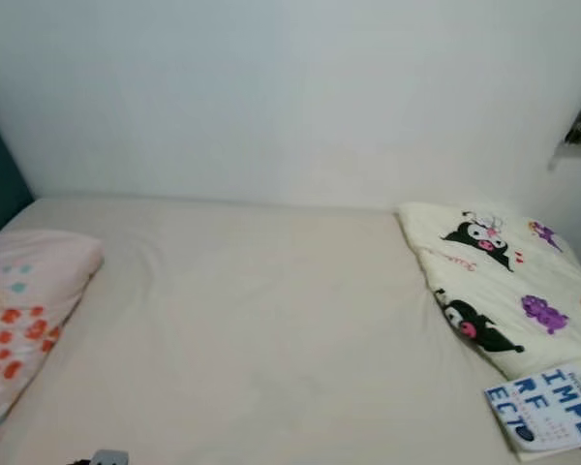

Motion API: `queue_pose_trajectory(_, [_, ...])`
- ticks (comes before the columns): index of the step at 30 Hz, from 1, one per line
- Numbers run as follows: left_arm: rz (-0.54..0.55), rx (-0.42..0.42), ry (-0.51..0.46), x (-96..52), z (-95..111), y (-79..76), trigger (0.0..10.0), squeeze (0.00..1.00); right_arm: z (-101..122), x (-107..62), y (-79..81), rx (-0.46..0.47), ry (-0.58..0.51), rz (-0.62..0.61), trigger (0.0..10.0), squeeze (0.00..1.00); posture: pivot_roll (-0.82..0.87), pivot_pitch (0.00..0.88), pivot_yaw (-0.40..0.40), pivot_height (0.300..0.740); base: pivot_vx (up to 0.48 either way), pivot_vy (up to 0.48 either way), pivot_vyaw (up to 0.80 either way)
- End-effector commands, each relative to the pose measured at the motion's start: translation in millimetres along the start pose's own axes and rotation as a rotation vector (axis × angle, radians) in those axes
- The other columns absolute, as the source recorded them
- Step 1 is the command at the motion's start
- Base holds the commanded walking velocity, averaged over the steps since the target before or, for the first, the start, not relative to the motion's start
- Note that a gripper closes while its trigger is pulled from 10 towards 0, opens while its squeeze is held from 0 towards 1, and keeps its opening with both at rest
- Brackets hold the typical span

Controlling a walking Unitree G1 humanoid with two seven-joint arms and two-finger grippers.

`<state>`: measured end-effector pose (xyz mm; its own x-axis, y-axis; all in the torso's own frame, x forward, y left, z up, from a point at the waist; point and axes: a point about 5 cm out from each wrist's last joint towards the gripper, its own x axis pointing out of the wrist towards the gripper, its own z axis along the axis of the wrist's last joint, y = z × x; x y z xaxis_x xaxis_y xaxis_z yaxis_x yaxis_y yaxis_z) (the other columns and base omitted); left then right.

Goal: Clean up the room

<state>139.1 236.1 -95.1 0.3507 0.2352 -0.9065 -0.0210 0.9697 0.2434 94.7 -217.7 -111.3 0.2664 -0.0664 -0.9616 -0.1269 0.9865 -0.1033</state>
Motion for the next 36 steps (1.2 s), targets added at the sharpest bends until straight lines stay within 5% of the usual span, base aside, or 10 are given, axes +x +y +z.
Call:
queue_pose_trajectory(1, [-0.013, 0.020, 0.011, -0.1, -3.1, -3.8, 10.0, 0.00, -2.4, 0.1, 2.7, -0.006, 0.006, 0.018, 10.0, 0.00, -0.04, 0.000, -0.019, 0.740, 0.000, -0.480, 0.00])
queue_pose_trajectory(16, [-0.018, 0.024, 0.014, -0.1, -2.8, -5.7, 10.0, 0.00, -0.9, 0.0, 3.6, -0.003, 0.004, 0.050, 10.0, 0.00, -0.05, 0.000, -0.015, 0.740, 0.000, -0.480, 0.00])
queue_pose_trajectory(36, [0.004, -0.015, 0.048, -0.3, -7.0, -5.6, 10.0, 0.00, -5.2, 0.0, 6.2, 0.012, 0.014, 0.058, 10.0, 0.00, -0.06, 0.000, -0.004, 0.740, -0.113, 0.000, 0.00])
